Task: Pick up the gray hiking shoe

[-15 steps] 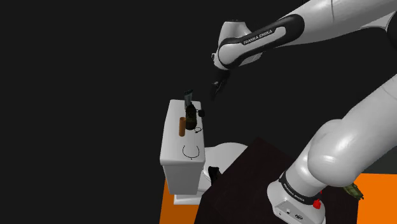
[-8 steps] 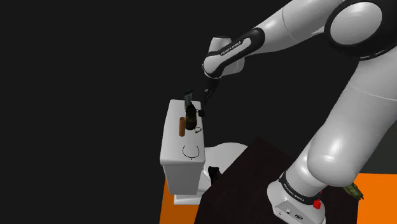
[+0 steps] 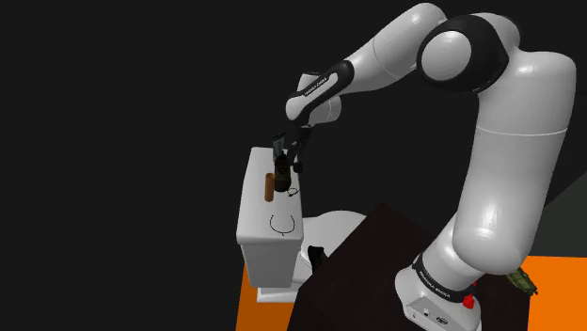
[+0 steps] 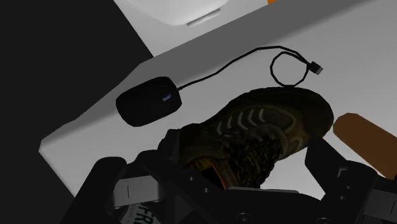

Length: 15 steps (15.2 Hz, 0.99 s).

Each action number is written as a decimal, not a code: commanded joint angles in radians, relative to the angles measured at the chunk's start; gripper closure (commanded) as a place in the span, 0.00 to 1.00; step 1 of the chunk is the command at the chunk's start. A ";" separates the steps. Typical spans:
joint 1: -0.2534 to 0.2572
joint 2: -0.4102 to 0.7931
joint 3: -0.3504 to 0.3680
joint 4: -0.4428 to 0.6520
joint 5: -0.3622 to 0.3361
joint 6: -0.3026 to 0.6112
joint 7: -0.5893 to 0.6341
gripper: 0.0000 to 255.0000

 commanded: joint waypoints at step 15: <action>-0.009 0.077 0.013 0.008 0.022 0.068 -0.020 1.00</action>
